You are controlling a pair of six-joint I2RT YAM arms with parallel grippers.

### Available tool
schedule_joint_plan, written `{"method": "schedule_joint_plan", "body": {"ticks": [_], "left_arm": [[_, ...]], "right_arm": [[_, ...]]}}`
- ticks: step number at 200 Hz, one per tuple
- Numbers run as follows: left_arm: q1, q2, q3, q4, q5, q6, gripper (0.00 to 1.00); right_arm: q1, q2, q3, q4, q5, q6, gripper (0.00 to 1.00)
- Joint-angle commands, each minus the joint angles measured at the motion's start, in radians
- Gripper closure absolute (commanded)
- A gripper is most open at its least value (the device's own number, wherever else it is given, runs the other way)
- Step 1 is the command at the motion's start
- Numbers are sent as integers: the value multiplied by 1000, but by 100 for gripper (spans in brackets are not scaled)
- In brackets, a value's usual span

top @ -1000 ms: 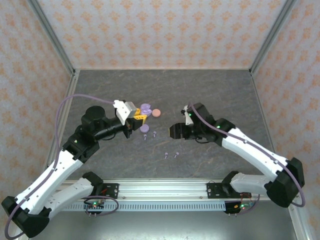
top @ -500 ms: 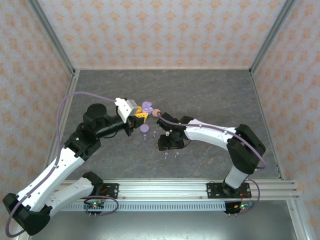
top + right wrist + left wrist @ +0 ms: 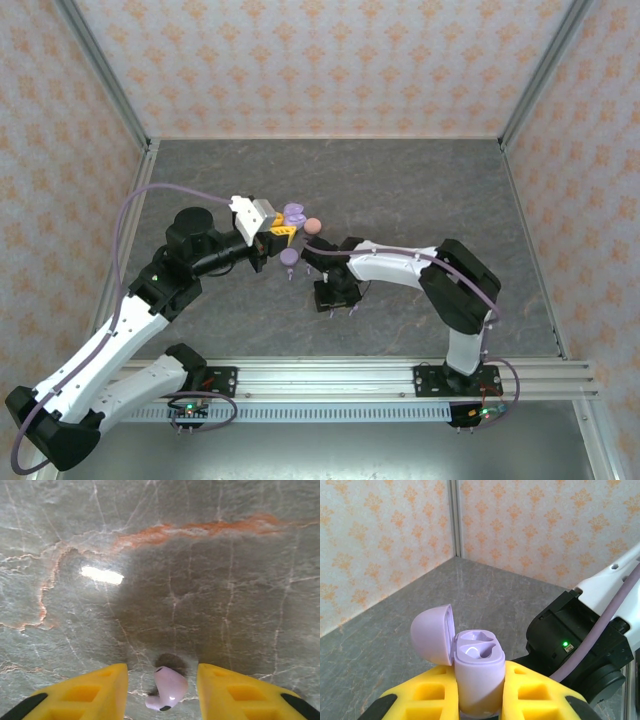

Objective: Insert wireless bluetooth earbuds into charging case

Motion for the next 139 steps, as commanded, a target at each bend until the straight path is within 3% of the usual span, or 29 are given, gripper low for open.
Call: {"method": "schedule_joint_plan", "body": {"ticks": [1,92,139], "left_arm": [[-7,-24,26,7,-13,24,100],[-8,-62,12,-20,-39,29,100],[-8,-80,9,-33,-43,30,100]], "right_arm": [[13,27,19,-42,-4,-5,62],[13,-17,-2,-34,67,-45,80],[12,-130,11,-18,123,-115,82]]}}
